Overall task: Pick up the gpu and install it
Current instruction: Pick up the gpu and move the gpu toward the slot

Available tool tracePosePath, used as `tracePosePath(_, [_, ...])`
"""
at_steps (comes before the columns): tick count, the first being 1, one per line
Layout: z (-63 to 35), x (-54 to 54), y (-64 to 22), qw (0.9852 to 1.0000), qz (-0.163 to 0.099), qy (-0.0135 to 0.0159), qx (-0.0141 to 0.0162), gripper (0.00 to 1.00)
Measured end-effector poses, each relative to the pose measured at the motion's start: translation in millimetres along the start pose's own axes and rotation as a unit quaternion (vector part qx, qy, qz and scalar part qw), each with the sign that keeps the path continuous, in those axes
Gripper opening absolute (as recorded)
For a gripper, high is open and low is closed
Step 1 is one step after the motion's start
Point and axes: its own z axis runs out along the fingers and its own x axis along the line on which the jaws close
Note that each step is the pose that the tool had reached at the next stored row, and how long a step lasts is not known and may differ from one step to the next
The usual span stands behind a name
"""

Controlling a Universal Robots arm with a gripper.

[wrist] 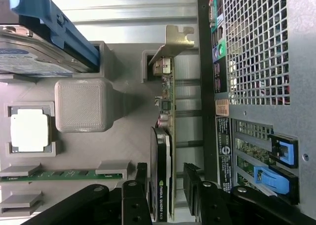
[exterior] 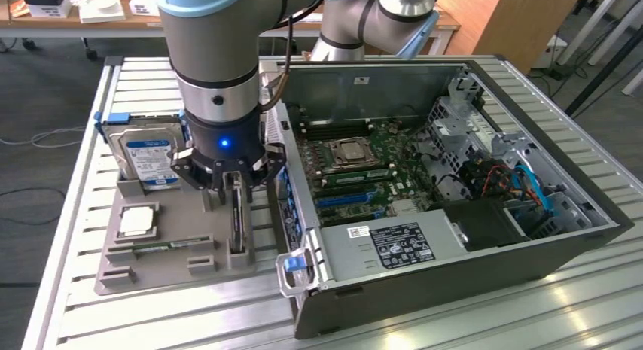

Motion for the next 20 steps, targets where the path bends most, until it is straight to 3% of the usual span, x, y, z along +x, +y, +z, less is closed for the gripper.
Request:
tracePosePath(4, [2.4,0.1,-0.2,1.0,0.0,0.0001,0.0001,0.43])
tracePosePath(5, [21.6,0.5,-1.3,1.0,0.0,0.0002,0.0001,0.43])
tracePosePath(6, [28.2,0.7,-1.6,1.0,-0.001,0.0002,0.0002,0.43])
tracePosePath(20, [22.8,0.4,-1.4,1.0,-0.001,0.0002,0.0002,0.43])
